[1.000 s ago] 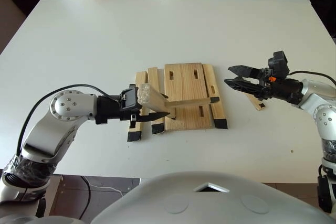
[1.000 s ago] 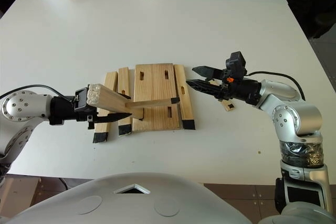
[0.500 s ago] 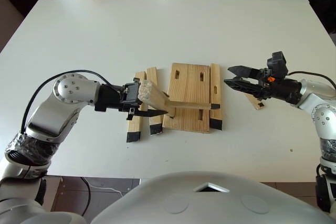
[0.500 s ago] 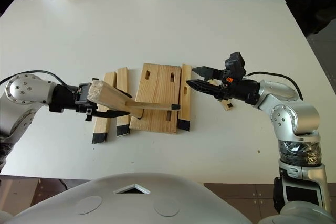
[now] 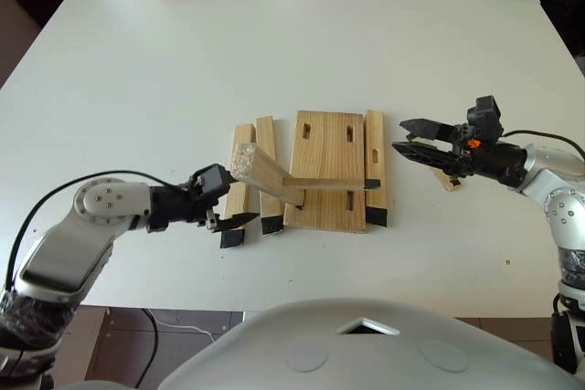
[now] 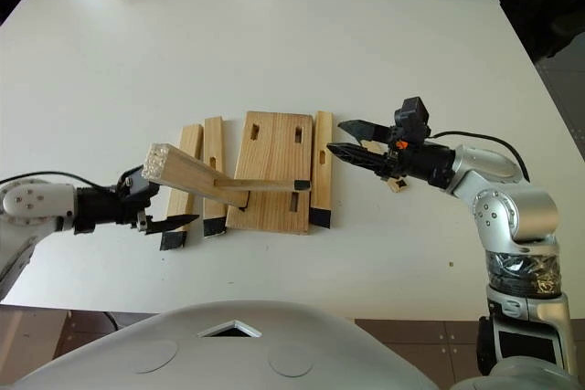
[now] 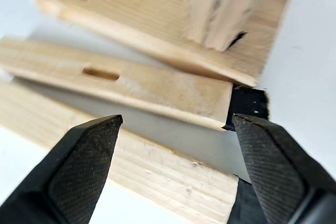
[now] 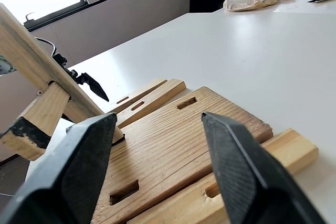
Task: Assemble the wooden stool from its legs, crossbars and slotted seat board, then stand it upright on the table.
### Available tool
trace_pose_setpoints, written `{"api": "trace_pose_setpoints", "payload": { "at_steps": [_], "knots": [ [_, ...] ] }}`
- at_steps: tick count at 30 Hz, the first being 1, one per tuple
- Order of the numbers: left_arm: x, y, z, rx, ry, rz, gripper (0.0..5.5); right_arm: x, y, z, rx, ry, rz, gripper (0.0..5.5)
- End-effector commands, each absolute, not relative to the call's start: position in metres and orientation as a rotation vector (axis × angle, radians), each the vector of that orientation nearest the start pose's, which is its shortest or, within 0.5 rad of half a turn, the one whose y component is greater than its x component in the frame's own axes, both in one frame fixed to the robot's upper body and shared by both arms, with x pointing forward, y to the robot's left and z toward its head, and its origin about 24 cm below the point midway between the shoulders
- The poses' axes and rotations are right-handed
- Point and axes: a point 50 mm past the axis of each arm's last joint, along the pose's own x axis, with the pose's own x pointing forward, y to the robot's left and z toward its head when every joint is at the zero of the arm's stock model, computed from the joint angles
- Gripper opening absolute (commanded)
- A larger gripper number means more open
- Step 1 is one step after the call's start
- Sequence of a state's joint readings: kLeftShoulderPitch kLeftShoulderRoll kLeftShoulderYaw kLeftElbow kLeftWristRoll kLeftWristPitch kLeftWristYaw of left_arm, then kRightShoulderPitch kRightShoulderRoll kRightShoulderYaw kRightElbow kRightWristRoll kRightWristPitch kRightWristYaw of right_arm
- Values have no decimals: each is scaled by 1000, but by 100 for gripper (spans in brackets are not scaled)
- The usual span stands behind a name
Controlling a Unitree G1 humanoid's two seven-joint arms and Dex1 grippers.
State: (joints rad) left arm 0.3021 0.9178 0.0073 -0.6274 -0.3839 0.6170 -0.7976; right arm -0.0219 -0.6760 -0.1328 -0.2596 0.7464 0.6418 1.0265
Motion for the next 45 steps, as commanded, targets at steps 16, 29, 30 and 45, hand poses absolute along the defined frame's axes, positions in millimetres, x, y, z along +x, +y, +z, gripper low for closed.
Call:
{"api": "trace_pose_setpoints", "payload": {
  "at_steps": [16,29,30,45],
  "knots": [
    [137,200,86,425,754,-604,391,203,-219,108,196,302,1016,298],
    [143,244,61,398,812,-526,391,203,-215,105,189,298,1004,298],
    [142,244,59,318,797,-537,371,204,-215,105,187,298,1004,298],
    [140,270,43,87,721,-532,204,214,-216,108,163,285,1007,298]
  ]
}}
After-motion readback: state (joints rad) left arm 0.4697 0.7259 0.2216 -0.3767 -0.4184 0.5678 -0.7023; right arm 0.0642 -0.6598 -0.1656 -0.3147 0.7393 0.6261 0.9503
